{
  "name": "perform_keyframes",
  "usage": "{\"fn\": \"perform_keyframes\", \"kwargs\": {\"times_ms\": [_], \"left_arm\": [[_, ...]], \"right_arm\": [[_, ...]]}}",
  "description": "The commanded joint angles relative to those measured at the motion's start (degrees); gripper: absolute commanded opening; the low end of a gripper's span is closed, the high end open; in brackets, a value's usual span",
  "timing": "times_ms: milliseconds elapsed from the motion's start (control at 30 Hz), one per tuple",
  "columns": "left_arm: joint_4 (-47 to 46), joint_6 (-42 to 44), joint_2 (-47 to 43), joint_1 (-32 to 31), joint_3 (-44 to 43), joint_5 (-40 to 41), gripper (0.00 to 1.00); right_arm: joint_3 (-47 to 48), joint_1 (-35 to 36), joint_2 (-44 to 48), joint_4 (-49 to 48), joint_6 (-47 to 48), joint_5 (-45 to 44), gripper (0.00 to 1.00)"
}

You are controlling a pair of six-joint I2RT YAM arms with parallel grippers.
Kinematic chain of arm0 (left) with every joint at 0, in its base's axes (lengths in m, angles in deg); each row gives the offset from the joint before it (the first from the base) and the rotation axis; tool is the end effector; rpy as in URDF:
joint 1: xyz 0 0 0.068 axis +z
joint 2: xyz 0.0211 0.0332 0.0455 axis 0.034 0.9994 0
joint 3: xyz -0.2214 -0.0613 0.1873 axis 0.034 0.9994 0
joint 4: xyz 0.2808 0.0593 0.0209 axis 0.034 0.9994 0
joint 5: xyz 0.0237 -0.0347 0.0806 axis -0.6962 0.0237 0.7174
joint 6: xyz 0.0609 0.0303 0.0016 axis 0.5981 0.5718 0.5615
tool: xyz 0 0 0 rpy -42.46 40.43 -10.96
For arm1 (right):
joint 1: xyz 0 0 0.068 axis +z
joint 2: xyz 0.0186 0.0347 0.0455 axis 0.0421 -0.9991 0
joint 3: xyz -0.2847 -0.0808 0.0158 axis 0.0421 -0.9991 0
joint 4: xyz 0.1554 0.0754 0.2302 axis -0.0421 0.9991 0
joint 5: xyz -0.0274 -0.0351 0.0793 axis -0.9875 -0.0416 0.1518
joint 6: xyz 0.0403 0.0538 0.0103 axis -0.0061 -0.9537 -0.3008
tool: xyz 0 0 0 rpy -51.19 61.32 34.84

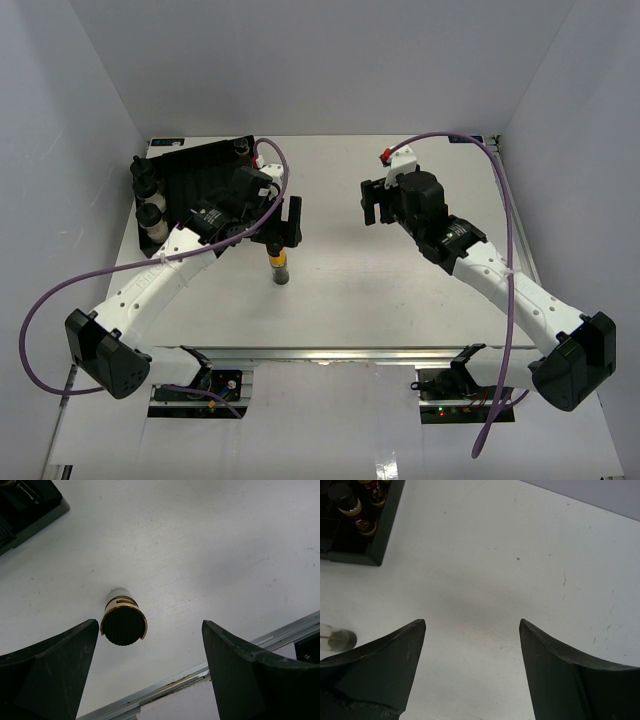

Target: Organize the condiment bottles

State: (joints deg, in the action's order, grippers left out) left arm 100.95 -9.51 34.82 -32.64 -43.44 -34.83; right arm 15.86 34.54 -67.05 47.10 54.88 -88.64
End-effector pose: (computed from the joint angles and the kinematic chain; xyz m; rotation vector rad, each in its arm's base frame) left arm 0.2520 -0.1720 0.3590 0.3411 2.4248 -0.3868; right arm 0.2665 0.1813 0.3686 -0.3542 1.8271 0.2161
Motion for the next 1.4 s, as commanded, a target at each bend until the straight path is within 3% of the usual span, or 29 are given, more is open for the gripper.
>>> {"fn": "perform_keyframes", "kwargs": {"times_ms": [0,267,933,1000,1167,1367], "left_arm": [[2.1,-0.5,-2.5,-0.3,-1.6,3.2,0.95],[3.9,-2.0,0.3,-0.3,1.6,7.3,0.93],[1.0,-2.3,5.2,-0.3,5.3,5.0,0.78],[1.0,-2.4,5.4,-0.3,5.2,4.9,0.71],[2.0,-3.6,5.7,-0.2,4.5,5.7,0.40],[5.2,-6.1,4.9,-0.2,1.0,8.9,0.11]], "right_arm": [[0.1,-0.6,0.6,-2.3,-0.6,0.4,0.82],[0.3,-0.9,1.5,-1.6,-0.4,0.6,0.82],[0.2,-1.2,1.8,-1.5,-0.2,0.6,0.82],[0.1,-1.2,2.0,-1.7,-0.3,0.5,0.82],[-0.3,-1.2,2.3,-1.9,-0.2,0.5,0.82],[-0.4,-1.4,2.5,-2.0,-0.2,0.6,0.82]]}}
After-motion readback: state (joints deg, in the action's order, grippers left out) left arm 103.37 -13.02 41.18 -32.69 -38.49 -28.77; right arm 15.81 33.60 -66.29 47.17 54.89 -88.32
